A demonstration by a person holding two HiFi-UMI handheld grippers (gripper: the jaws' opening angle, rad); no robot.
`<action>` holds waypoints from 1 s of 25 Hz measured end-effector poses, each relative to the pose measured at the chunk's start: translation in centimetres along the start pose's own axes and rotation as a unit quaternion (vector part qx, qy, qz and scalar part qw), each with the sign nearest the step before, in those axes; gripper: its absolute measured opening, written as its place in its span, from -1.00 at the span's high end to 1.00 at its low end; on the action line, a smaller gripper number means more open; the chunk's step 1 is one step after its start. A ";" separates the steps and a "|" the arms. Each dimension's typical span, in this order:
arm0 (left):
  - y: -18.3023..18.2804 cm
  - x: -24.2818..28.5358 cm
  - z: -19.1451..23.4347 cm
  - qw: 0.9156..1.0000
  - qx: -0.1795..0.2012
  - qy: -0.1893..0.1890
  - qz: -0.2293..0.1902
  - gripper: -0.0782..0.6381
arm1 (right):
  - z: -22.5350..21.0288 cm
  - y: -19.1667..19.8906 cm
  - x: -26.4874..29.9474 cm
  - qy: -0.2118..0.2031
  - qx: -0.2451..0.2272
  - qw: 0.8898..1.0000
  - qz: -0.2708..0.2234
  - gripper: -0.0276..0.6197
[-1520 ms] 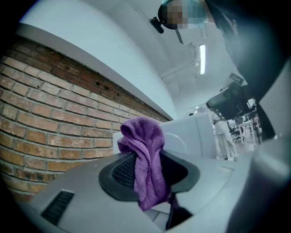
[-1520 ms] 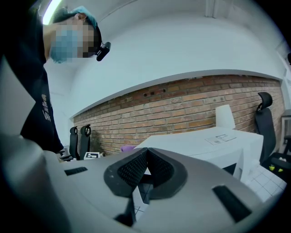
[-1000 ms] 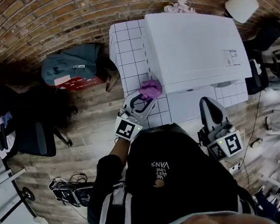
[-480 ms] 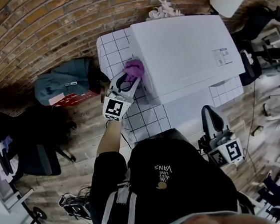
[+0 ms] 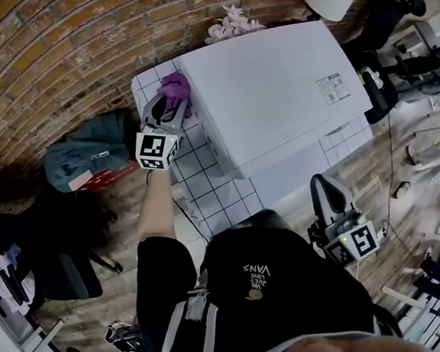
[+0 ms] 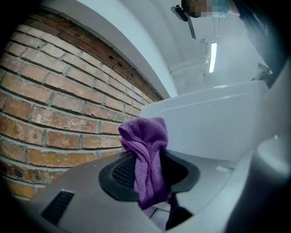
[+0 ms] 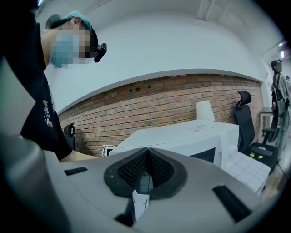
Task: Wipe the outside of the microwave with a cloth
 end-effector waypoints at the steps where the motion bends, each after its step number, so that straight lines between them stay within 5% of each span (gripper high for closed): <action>1: 0.1 0.2 0.3 1.000 -0.001 -0.003 0.002 0.38 | -0.2 0.1 -0.2 0.001 -0.001 1.000 0.003 0.92; 8: -0.3 -1.4 -0.8 1.000 -0.010 -0.023 0.004 0.38 | 0.2 -0.6 0.2 -0.026 -0.004 1.000 -0.003 0.92; 14: -0.6 -6.8 -6.5 1.000 0.006 -0.004 0.013 0.38 | 0.0 0.3 0.4 -0.061 -0.012 0.998 0.025 0.92; 25: -0.4 -14.3 -19.3 0.997 -0.075 0.023 0.025 0.38 | 2.9 1.7 3.2 -0.142 -0.019 0.988 0.063 0.92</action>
Point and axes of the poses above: the fingertips, and each gripper's own axes: x forward along the fingers, z to its left, y out of its underside, the point moved 4 cm from there along -x, backward along the fingers, and after that the axes turned 14 degrees about x, right-handed, at the moved point
